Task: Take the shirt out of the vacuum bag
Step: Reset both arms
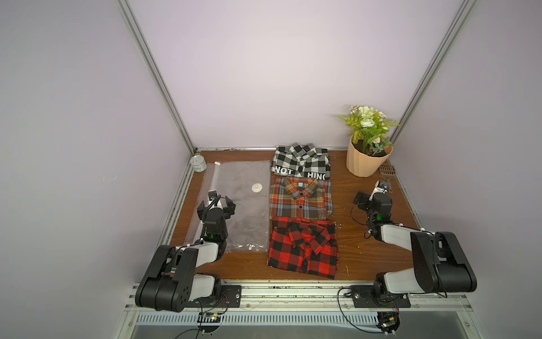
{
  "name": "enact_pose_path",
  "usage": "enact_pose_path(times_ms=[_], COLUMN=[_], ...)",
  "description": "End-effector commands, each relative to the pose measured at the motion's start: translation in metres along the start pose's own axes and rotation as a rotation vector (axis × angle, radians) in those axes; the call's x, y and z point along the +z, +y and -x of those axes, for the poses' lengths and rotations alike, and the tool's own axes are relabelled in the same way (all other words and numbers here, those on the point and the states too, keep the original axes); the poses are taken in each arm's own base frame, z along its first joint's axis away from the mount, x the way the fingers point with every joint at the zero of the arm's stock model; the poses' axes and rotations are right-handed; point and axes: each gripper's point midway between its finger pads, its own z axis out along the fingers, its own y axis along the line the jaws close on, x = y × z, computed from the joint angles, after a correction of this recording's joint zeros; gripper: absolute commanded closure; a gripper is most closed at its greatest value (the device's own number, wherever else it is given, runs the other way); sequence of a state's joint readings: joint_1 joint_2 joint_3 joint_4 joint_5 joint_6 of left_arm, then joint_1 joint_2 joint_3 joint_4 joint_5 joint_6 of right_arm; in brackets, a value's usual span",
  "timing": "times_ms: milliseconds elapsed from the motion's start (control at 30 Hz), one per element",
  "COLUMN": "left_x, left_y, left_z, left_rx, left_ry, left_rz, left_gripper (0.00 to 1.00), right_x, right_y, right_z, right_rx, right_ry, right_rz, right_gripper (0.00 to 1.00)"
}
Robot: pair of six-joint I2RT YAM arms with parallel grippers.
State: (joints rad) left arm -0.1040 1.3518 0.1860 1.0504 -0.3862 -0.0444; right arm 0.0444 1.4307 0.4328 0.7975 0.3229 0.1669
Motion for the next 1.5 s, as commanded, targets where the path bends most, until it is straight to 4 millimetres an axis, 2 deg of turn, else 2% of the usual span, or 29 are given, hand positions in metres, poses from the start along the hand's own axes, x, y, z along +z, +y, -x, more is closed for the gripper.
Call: enact_pose_path(times_ms=[0,100,133,200,267,400,467,533,567,633,667,733,800,1467], left_x=[0.001,-0.004,-0.006,0.0,0.005,0.007,0.008,0.008,0.008,0.008,0.008,0.009,0.015,0.018], left_y=[-0.011,-0.023,-0.021,-0.024,-0.028,-0.028,-0.028,-0.028,-0.029,-0.029,-0.029,-0.029,-0.029,-0.028], left_z=[0.023,0.016,0.019,0.009,0.01,0.01,0.009,0.009,0.008,0.009,0.009,0.009,0.007,0.006], left_rx=[-0.016,0.013,0.01,0.021,0.023,0.009,0.01,0.007,0.008,0.007,0.009,0.007,0.0,-0.01], left_ry=[-0.128,-0.173,-0.202,-0.136,-0.119,-0.125,-0.12,-0.117,-0.115,-0.119,-0.119,-0.116,-0.093,-0.08], left_rz=[-0.071,-0.142,-0.132,-0.139,-0.154,-0.178,-0.181,-0.187,-0.188,-0.189,-0.191,-0.196,-0.201,-0.202], left_gripper=[0.0,0.0,0.0,0.0,0.0,0.0,0.0,0.0,0.0,0.0,0.0,0.0,0.0,0.0], right_x=[-0.01,-0.025,-0.028,-0.035,-0.046,-0.056,-0.068,-0.059,-0.05,-0.048,-0.045,-0.038,-0.033,-0.032], right_y=[0.019,0.016,0.015,0.012,0.008,0.002,-0.003,-0.011,-0.01,-0.001,0.004,-0.006,-0.003,-0.002], right_z=[0.048,0.049,0.047,0.04,0.036,0.007,0.012,0.01,0.003,0.004,-0.005,-0.008,-0.008,-0.009], right_rx=[-0.032,-0.045,-0.054,-0.065,-0.063,-0.067,-0.053,-0.037,-0.037,-0.064,-0.085,-0.039,-0.056,-0.055], right_ry=[-0.198,-0.24,-0.236,-0.221,-0.238,-0.211,-0.281,-0.268,-0.234,-0.278,-0.238,-0.216,-0.218,-0.208], right_rz=[0.091,0.104,0.1,0.103,0.101,0.093,0.078,0.021,0.005,0.049,0.069,0.023,0.028,0.029], right_gripper=[0.01,0.01,0.01,0.01,0.01,0.01,0.0,0.0,0.0,0.01,0.01,0.0,0.0,0.0])
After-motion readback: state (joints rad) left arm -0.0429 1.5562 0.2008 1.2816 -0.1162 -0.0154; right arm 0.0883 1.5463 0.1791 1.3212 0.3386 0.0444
